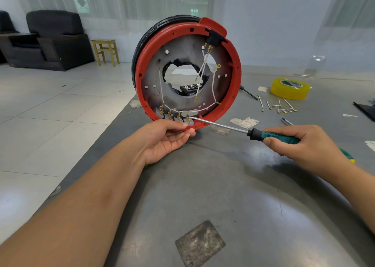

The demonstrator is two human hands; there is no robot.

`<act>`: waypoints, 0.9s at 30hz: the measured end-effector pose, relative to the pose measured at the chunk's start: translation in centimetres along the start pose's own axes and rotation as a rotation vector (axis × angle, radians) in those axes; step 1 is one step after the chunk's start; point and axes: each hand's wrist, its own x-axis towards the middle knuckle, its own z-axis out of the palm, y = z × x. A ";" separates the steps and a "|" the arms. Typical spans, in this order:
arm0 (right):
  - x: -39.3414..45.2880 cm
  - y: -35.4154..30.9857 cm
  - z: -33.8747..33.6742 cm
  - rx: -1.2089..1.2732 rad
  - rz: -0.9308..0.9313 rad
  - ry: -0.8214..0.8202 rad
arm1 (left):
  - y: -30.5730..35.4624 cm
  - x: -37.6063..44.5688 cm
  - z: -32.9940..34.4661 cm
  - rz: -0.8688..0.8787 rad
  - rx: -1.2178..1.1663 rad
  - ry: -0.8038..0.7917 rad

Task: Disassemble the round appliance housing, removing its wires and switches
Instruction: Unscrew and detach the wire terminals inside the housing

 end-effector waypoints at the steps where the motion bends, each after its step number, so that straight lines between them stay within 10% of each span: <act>1: 0.0 0.0 0.0 -0.003 0.003 0.000 | 0.0 0.0 0.0 -0.001 0.002 -0.001; 27: 0.1 0.2 -0.1 -0.048 -0.092 0.068 | -0.1 -0.1 0.3 0.031 0.009 0.040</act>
